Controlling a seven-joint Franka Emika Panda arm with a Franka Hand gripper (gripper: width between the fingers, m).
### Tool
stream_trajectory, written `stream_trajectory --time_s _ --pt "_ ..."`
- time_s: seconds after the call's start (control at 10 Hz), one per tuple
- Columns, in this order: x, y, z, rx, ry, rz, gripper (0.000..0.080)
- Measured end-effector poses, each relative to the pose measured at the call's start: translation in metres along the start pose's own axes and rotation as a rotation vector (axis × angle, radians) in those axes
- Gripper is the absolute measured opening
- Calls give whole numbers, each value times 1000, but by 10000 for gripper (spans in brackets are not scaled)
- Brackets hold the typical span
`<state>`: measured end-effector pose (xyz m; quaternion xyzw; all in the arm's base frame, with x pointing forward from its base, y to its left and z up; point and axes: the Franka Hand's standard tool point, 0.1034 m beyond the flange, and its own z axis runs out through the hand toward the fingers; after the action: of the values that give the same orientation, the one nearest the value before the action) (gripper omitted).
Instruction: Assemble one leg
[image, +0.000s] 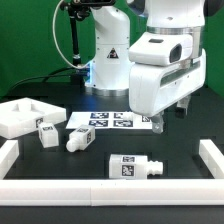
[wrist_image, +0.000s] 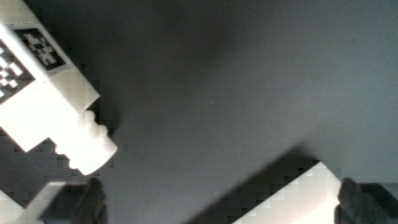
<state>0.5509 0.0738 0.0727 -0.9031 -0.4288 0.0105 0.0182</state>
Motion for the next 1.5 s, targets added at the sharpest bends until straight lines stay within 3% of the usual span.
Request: stream_trajectory --time_s 0.4,0.5,0.6,0.7,0.8,0.9,1.3,1.5 --pt "0 0 0 0 0 -1 650" --pt "-6 7 -1 -3 -2 -63 650" --pt "-27 32 -4 -16 -6 -149 650" --pt "-37 53 -4 -26 -6 -178 650" --pt "-33 72 2 -35 3 -213 650" --pt "-31 80 10 -34 5 -217 650" --pt "-38 73 49 5 -9 -208 650" --pt "-43 76 59 11 -10 -215 650"
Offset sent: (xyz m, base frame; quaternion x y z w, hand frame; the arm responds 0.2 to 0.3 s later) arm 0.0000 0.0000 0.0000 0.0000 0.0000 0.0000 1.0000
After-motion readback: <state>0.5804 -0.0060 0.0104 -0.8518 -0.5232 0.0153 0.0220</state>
